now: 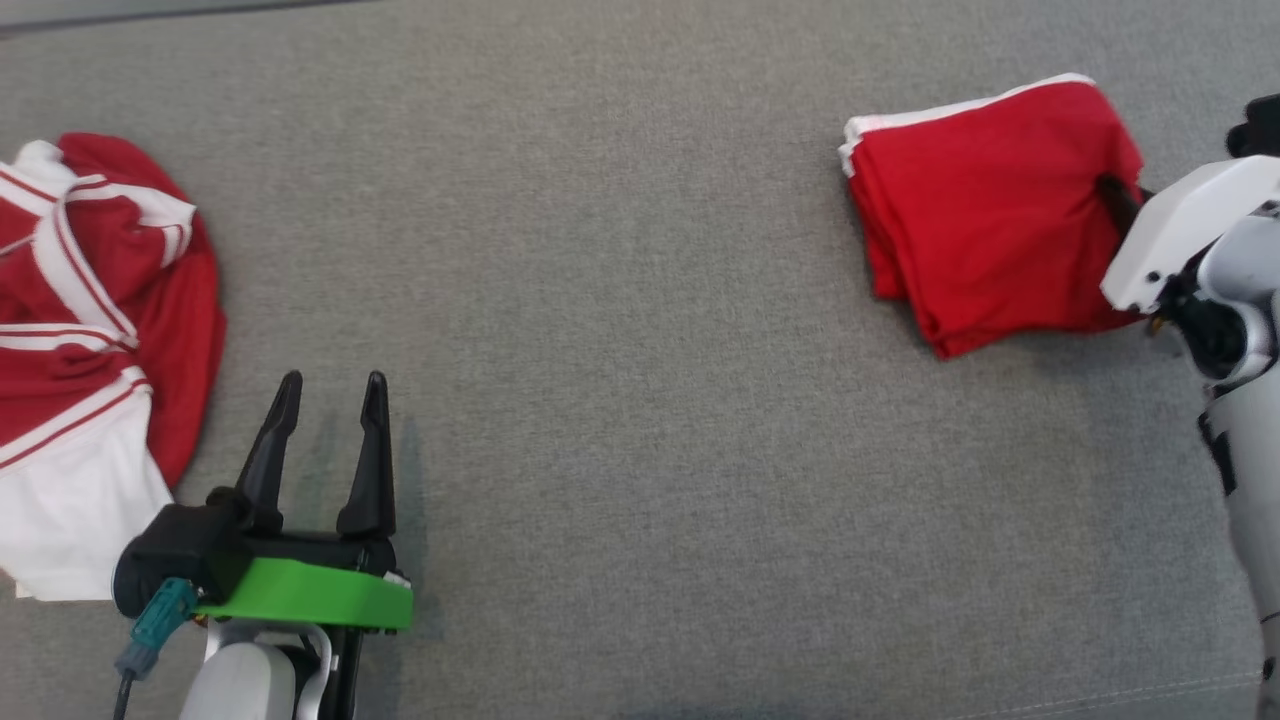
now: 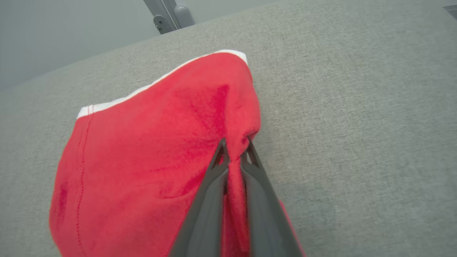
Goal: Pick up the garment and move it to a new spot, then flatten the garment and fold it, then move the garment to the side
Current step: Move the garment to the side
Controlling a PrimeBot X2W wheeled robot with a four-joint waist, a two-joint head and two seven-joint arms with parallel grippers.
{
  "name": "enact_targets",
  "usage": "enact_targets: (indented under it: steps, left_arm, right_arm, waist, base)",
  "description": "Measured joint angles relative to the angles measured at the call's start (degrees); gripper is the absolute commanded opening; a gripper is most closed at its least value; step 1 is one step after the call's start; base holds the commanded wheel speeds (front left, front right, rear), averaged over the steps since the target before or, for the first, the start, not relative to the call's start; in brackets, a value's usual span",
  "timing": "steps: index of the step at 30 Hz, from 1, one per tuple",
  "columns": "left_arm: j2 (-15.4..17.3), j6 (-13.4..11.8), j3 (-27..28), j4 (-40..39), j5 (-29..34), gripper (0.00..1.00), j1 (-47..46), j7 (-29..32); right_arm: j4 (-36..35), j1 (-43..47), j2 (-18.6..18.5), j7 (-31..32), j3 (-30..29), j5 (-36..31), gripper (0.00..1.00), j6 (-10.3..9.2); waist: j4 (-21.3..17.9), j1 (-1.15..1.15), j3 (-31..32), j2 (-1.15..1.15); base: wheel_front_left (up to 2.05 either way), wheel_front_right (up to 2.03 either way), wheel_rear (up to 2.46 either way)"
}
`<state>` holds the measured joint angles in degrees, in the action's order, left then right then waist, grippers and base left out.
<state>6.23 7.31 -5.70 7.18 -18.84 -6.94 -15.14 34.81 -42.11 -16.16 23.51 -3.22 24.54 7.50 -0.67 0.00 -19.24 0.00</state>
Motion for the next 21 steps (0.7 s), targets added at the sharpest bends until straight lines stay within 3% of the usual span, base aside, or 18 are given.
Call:
enact_targets:
  steps: [6,12,21]
  left_arm:
    - [2.86,0.08,-1.82,-1.59,-0.7,1.0,-4.16,0.51]
    - [3.16,0.08,-3.35,-1.34,-1.62,1.0,-6.05,0.93]
    - [3.0,0.25,-3.77,-1.78,-2.14,1.0,-6.72,0.36]
  right_arm:
    - [-1.83,-3.84,-5.34,2.92,-4.88,-3.83,0.0,0.0]
    - [-2.97,-6.98,-9.54,4.82,-10.35,-8.42,0.0,0.0]
    - [-4.99,-8.16,-13.78,6.66,-10.84,-17.42,0.0,0.0]
  waist:
    - [-3.17,0.0,-6.76,0.0]
    - [-4.86,0.0,-12.72,0.0]
    - [-2.55,0.0,-15.85,0.0]
  base:
    - [0.0,0.0,0.0]
    - [0.0,0.0,0.0]
    - [0.0,0.0,0.0]
